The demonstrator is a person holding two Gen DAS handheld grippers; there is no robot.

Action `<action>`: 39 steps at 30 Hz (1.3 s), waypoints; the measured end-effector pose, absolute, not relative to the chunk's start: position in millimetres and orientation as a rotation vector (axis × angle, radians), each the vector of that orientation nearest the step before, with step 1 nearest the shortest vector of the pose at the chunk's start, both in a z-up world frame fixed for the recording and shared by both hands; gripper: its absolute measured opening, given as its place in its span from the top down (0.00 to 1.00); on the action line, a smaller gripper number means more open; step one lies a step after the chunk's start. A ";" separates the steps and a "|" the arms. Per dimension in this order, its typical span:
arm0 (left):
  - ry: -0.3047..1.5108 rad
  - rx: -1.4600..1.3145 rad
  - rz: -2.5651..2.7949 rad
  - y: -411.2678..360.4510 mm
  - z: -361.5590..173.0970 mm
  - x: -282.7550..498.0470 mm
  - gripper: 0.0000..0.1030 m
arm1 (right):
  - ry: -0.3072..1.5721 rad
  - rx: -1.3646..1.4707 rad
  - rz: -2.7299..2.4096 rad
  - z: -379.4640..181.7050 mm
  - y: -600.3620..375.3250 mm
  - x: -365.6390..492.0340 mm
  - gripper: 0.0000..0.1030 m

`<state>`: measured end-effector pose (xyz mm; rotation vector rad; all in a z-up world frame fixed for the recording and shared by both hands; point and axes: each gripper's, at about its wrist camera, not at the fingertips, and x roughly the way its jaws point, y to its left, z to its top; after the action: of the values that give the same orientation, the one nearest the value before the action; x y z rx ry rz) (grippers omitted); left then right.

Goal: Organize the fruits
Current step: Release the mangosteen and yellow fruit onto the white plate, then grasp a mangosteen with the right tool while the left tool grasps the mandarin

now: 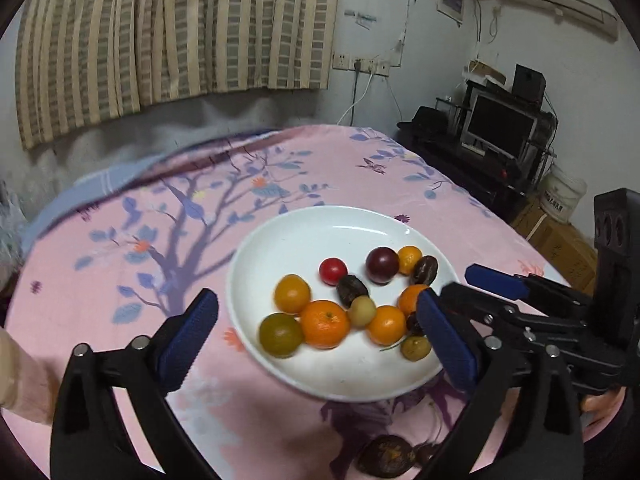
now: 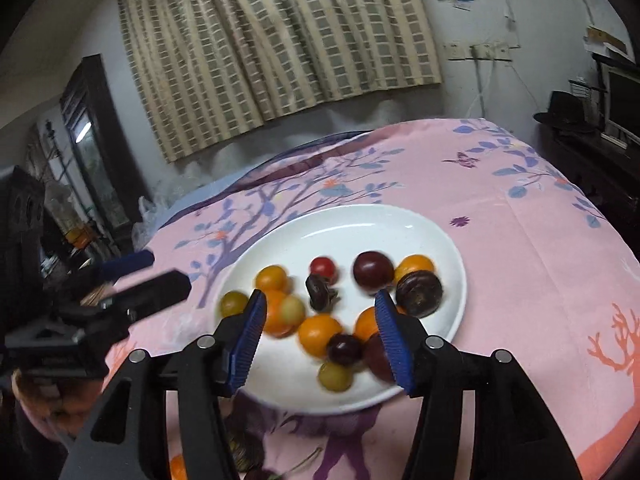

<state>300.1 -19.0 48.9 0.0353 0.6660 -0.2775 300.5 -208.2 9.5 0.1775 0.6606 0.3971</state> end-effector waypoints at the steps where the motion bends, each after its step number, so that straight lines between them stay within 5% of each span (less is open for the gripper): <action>1: 0.660 0.046 -0.272 -16.3 51.7 295.8 0.05 | 0.673 0.162 0.434 10.2 -204.4 293.2 0.45; 16: 0.736 -0.031 -0.131 63.6 7.4 244.9 0.05 | 0.926 -0.218 0.656 -34.8 -127.3 250.6 0.53; 39: 0.710 -0.102 -0.179 59.6 18.9 228.3 0.05 | 1.117 -0.186 0.697 -48.1 -128.2 268.0 0.56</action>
<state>228.3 59.6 18.9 -0.1016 0.7105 -0.1787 268.0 -128.2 -48.1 -0.1864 1.1169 0.6967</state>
